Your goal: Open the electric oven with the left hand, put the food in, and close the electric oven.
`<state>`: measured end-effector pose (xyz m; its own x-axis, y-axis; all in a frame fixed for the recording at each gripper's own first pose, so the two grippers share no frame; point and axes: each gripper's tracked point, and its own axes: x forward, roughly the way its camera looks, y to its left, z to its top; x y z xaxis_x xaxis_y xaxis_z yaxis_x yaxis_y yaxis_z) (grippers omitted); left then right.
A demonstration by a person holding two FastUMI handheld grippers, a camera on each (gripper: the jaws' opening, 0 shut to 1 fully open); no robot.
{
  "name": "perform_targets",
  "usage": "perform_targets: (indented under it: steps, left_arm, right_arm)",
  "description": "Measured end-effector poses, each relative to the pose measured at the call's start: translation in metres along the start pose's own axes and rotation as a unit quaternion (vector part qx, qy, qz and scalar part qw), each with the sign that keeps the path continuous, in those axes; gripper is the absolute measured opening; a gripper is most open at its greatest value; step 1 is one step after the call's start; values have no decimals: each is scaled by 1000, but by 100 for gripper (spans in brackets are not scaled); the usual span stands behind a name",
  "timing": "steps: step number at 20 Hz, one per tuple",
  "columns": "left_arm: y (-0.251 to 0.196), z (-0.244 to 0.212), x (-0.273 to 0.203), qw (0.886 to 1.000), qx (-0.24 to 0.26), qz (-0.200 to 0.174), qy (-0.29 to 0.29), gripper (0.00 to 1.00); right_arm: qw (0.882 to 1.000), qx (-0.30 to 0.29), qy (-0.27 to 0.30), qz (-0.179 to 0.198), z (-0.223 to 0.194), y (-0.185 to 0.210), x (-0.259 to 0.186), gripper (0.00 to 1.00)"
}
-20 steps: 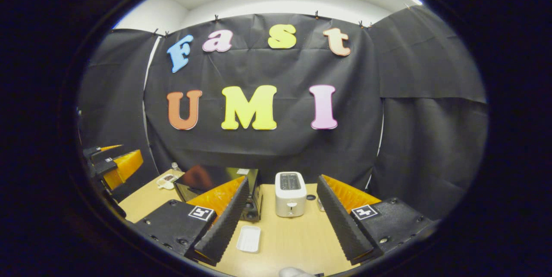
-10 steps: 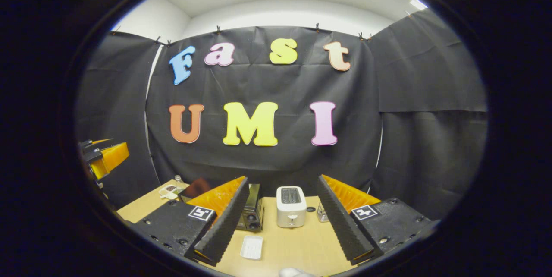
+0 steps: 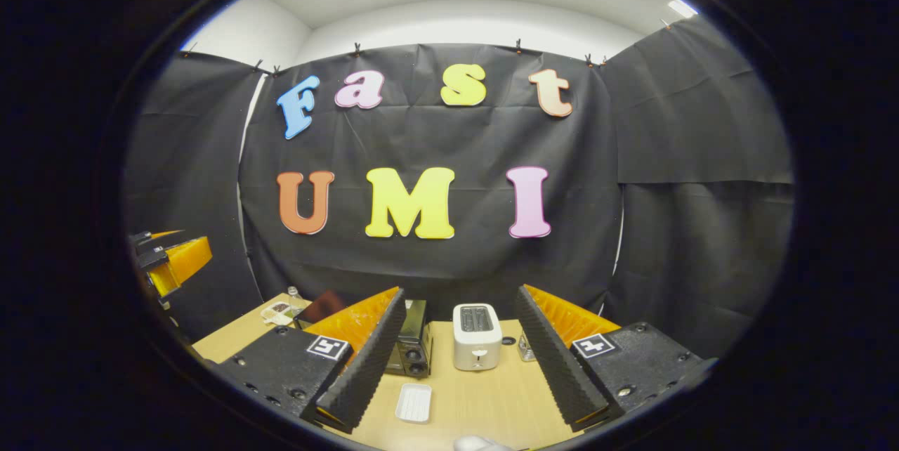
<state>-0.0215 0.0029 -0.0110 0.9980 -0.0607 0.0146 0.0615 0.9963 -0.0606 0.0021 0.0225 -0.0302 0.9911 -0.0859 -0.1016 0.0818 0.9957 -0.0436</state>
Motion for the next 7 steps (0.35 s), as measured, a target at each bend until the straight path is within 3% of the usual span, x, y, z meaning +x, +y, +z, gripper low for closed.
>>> perform_targets:
  steps: [7]
  left_arm:
    - [3,-2,-3,1000,-1,3,0,94]
  right_arm:
    - [1000,1,1,-3,0,0,-2,100]
